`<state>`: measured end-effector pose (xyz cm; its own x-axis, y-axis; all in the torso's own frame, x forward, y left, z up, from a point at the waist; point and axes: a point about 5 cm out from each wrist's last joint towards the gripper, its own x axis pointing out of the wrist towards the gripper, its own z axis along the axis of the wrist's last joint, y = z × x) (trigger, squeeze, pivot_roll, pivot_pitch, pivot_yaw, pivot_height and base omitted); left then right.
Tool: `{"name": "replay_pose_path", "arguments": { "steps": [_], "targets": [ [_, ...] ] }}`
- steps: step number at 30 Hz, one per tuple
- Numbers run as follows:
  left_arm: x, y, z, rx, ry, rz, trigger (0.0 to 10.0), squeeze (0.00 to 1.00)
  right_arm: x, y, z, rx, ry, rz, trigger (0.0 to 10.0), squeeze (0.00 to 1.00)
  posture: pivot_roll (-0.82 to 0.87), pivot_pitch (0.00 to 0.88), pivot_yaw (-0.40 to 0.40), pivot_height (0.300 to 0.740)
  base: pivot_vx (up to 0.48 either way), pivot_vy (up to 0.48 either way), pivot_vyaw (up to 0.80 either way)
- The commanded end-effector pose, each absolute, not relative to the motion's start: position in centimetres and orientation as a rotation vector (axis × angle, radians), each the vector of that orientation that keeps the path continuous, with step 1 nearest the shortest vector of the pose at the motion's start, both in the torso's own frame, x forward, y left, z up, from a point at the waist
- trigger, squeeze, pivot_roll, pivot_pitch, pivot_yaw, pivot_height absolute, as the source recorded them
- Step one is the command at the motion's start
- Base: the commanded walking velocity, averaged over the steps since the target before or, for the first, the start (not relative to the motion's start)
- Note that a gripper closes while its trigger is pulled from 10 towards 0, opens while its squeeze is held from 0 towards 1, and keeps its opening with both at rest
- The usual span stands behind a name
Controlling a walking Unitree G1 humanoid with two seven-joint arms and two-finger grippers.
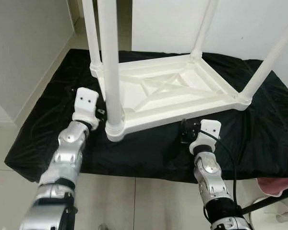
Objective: Building children table
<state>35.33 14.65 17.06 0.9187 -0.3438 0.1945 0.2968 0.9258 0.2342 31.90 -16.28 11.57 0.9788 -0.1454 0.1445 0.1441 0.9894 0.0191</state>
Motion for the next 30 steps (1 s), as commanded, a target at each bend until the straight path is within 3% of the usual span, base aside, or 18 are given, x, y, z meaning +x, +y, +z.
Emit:
{"name": "replay_pose_path", "arguments": {
  "steps": [1,14,16,30],
  "targets": [
    [33.6,11.6,15.9,0.256,-0.172,-0.797,10.0,0.0,31.6,-16.6,11.1,0.01,-0.124,-0.162,10.0,0.0,-0.03,0.068,0.018,0.74,0.0,0.0,0.0],
    [28.7,7.4,15.3,0.19,-0.159,-1.109,10.0,0.0,31.5,-17.4,10.3,0.007,-0.07,-0.246,10.0,0.0,-0.02,0.069,0.016,0.74,0.0,0.0,0.0],
    [27.1,5.8,15.4,0.132,-0.145,-1.204,10.0,0.0,31.5,-18.5,9.6,0.02,-0.027,-0.318,10.0,0.0,-0.02,0.06,0.011,0.74,0.0,0.0,0.0],
    [23.8,4.5,17.5,-0.069,-0.134,-1.42,10.0,0.0,32.5,-20.1,9.3,0.049,0.032,-0.364,10.0,0.0,-0.01,0.044,0.004,0.74,0.0,0.0,0.0]
  ]
}}
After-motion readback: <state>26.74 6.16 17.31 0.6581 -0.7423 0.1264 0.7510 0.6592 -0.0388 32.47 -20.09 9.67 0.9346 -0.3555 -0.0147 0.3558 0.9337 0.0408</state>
